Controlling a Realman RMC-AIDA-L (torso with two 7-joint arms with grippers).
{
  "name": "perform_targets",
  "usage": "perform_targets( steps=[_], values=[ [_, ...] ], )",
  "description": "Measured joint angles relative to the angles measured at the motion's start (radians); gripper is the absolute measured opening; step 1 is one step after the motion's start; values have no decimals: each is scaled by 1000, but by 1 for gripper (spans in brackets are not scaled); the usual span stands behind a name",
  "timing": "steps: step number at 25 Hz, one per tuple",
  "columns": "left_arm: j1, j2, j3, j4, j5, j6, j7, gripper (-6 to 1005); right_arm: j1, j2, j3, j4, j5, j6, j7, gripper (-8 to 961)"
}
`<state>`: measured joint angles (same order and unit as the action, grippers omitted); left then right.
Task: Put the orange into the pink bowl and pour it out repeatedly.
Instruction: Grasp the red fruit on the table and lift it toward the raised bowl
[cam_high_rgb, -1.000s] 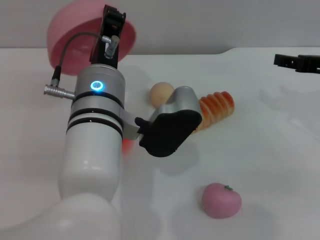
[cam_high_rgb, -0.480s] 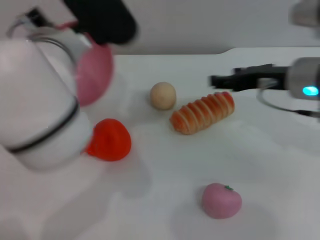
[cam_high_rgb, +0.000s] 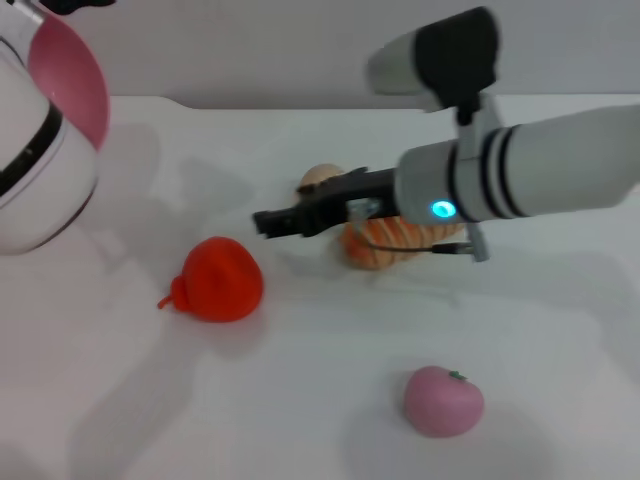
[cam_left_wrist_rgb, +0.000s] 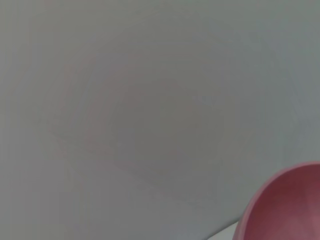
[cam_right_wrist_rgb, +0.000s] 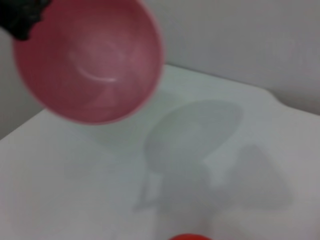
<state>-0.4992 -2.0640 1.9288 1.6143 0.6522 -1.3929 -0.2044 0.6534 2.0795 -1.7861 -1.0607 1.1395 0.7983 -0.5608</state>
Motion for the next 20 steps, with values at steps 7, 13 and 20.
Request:
perform_targets(
  steps=[7, 13, 20],
  values=[
    [-14, -1, 8, -27, -5, 20, 2, 43, 72, 5, -41, 92, 46, -71, -9, 756],
    [-19, -2, 10, -30, -6, 27, 4, 43, 144, 8, -51, 215, 111, -119, -11, 756],
    [-25, -2, 13, -34, -3, 29, 8, 43, 203, 8, -57, 299, 211, -157, -25, 757]
  ],
)
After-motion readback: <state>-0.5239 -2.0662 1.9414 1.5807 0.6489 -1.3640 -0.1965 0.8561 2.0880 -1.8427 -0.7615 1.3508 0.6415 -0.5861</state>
